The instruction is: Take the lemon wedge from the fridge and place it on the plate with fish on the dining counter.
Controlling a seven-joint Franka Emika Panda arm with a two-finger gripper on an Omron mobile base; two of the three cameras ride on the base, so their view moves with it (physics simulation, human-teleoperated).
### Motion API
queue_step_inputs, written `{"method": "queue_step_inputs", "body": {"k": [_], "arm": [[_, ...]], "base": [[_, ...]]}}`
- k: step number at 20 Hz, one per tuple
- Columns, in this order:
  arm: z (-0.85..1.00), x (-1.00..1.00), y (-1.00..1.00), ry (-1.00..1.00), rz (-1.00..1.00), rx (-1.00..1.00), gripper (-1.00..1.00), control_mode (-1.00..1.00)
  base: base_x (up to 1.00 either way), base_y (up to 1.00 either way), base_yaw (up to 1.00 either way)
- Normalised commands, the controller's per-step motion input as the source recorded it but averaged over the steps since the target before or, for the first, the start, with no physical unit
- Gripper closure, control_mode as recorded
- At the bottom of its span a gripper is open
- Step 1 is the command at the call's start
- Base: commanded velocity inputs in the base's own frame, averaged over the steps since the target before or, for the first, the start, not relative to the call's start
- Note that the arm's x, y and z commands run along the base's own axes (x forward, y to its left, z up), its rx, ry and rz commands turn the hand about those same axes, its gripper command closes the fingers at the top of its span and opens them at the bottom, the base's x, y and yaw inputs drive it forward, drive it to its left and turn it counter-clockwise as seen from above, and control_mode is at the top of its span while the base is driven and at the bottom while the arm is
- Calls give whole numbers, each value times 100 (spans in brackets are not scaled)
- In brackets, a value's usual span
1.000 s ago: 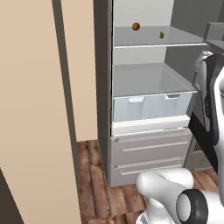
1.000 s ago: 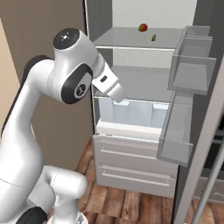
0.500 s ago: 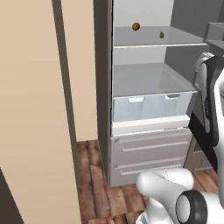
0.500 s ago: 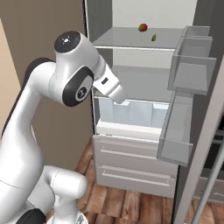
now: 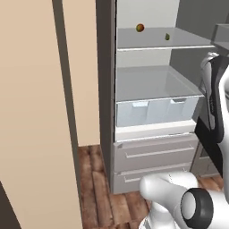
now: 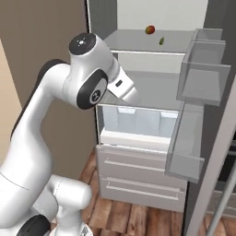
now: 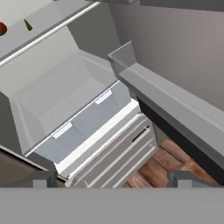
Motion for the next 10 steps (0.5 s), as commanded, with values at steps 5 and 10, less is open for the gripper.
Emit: {"method": "queue_step_inputs", "body": {"k": [5, 10], "arm": [[0, 0, 0, 0, 0, 0, -100, 100], [0, 0, 0, 0, 0, 0, -100, 100]], "base": [[56, -6, 0], [59, -13, 1]]}}
